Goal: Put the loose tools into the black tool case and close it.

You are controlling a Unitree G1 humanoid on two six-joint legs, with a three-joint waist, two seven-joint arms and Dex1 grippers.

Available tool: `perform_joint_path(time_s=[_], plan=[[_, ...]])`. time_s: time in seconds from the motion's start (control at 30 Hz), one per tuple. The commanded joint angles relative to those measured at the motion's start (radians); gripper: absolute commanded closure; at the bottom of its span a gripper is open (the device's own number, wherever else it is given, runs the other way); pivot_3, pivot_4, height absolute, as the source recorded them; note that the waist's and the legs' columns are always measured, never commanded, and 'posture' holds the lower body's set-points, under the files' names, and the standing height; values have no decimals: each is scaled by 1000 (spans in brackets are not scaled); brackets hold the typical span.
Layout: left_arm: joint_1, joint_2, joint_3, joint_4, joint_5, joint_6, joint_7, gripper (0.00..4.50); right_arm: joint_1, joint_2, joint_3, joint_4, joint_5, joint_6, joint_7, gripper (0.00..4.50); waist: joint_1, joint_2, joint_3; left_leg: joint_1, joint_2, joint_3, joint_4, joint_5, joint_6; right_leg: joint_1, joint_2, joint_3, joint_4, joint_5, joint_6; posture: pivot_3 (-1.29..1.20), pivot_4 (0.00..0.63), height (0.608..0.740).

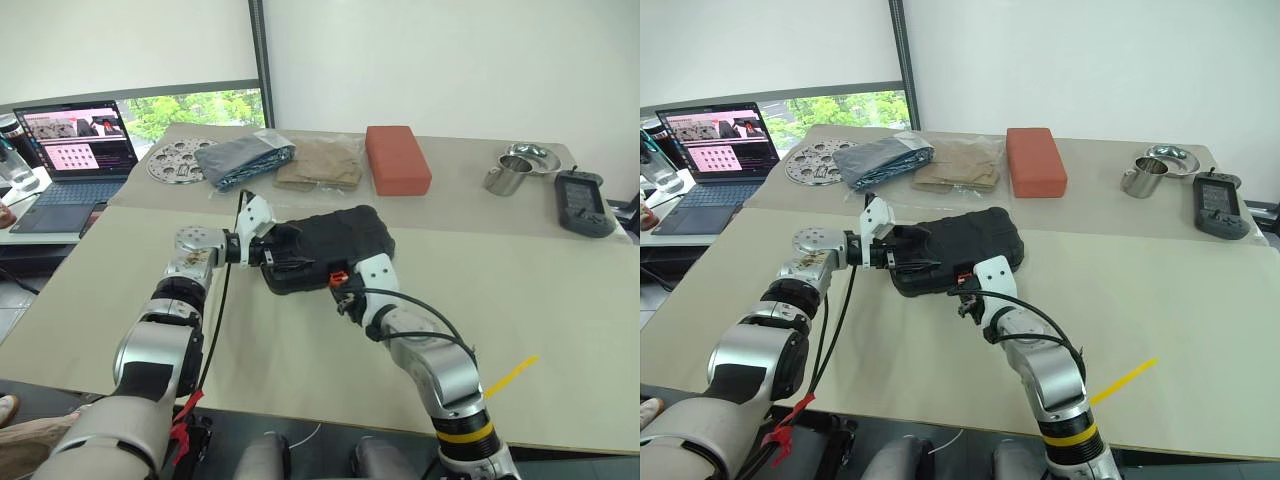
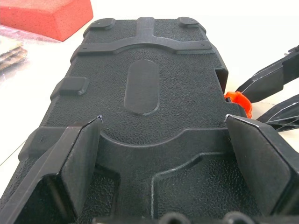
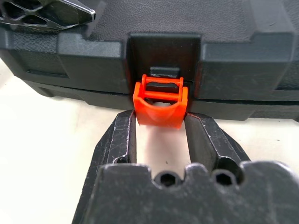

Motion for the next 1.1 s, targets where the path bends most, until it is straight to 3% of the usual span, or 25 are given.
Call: perform_joint_path(time_s=[0.03, 1.03, 1.1], plan=[[32, -23, -72, 39, 75, 4, 0, 0, -32, 11, -10, -96, 5, -9, -8, 3241, 0, 0, 0, 0, 0, 0, 0, 0, 0, 0, 0, 0, 0, 0, 0, 0, 150, 740], [36, -23, -69, 48, 82, -1, 7, 0, -74, 30, -11, -104, 15, 5, -23, 3242, -3, 0, 0, 0, 0, -4, -1, 0, 0, -1, 0, 0, -1, 0, 0, 0, 150, 740], [36, -23, -69, 49, 82, -1, 7, 0, -68, 27, -8, -108, 18, 10, -16, 2232, -3, 0, 0, 0, 0, -4, -2, 0, 0, -1, 0, 0, -1, 0, 0, 0, 150, 740]])
